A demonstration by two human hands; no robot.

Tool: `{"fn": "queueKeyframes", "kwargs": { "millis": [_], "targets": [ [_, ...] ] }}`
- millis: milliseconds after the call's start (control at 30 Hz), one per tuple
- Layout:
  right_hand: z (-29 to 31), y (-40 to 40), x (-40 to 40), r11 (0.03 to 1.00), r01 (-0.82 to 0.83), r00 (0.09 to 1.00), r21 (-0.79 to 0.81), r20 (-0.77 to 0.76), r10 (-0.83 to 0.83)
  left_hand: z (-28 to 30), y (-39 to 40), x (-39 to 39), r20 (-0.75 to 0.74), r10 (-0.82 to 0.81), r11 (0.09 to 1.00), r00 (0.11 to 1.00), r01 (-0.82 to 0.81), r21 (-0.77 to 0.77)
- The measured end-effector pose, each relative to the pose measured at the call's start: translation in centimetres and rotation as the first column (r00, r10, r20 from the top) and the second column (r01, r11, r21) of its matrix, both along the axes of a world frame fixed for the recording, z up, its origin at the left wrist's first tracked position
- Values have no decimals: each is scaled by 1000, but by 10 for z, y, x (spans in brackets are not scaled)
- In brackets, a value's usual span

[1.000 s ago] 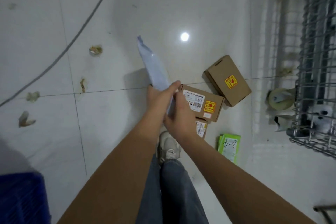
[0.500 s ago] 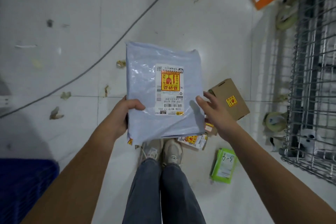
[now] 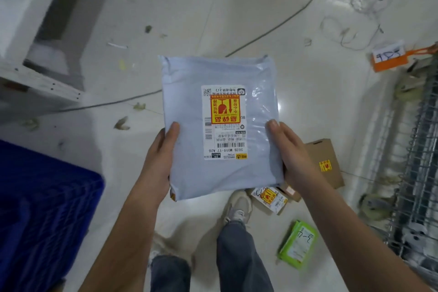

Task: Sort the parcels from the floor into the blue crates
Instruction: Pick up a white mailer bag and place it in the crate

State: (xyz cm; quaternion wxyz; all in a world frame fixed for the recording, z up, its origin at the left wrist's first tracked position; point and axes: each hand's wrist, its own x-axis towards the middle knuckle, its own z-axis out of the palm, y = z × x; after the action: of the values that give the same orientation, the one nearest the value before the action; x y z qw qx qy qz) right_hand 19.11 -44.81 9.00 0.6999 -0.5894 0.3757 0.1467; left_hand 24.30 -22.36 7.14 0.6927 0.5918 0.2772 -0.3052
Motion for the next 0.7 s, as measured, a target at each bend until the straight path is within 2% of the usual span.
{"fn": "queueKeyframes", "kwargs": {
  "millis": [167, 267, 333, 533, 700],
  "targets": [
    [1, 69, -3, 994, 42, 999, 104, -13, -40, 16, 62, -28, 72, 114, 988, 991, -121, 96],
    [13, 115, -7, 983, 27, 999, 184, -23, -23, 43, 105, -38, 114, 193, 969, 975, -207, 134],
    [29, 144, -4, 983, -9, 1000, 183, -15, 12, 64, 132, -43, 142, 248, 952, 958, -269, 150],
    [94, 220, 16, 991, -130, 991, -34, 20, 131, 139, 205, -59, 247, 375, 903, 893, -413, 122],
    [163, 284, 36, 934, -271, 948, -232, 104, 301, 215, 258, -85, 256, 530, 824, 808, -562, 70]
  ]
}}
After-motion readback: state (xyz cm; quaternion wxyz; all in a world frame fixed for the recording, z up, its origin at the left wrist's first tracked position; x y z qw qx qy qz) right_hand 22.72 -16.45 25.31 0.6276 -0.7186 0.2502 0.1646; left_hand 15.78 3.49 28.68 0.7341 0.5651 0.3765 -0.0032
